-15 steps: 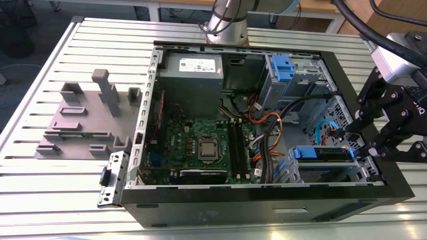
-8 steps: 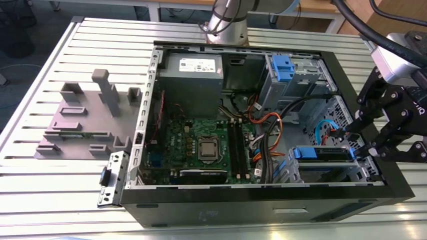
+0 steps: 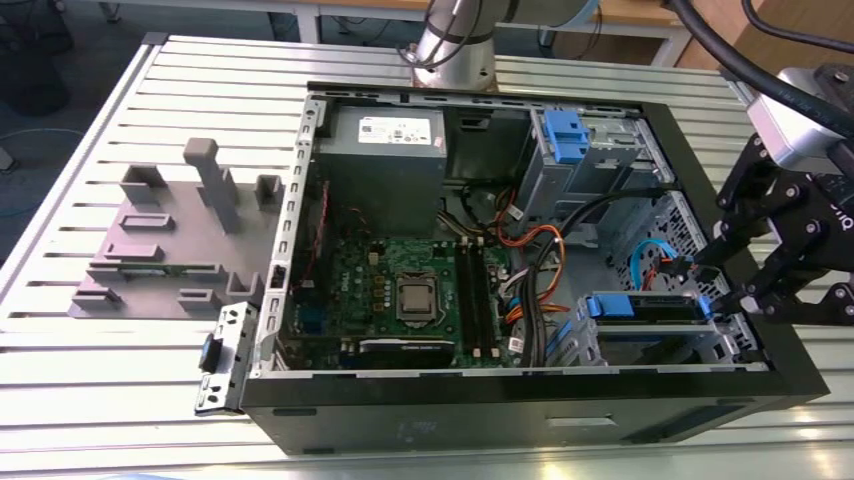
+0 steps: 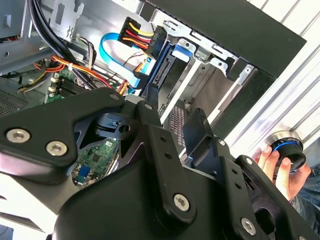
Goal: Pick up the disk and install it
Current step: 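Insert the first disk wire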
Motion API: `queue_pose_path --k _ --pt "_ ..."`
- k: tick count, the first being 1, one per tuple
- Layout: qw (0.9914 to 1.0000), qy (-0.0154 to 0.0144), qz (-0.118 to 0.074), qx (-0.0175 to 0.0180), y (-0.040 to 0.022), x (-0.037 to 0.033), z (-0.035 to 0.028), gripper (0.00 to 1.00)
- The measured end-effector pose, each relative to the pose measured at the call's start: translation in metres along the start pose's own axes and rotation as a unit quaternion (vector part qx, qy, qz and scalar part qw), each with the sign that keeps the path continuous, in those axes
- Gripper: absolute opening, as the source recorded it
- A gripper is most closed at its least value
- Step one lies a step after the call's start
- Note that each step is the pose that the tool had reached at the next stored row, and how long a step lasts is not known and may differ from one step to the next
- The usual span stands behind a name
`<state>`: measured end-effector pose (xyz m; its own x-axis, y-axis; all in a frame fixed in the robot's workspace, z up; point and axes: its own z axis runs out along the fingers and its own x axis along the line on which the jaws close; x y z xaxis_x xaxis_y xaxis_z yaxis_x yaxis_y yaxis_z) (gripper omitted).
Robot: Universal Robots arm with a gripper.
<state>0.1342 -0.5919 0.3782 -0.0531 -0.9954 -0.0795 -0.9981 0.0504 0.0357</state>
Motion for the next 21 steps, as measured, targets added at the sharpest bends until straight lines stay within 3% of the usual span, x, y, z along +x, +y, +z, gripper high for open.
queue_pose_path --k 21 --pt "1.0 0.0001 0.0 0.0 -0.008 -0.0003 0.0018 0.47"
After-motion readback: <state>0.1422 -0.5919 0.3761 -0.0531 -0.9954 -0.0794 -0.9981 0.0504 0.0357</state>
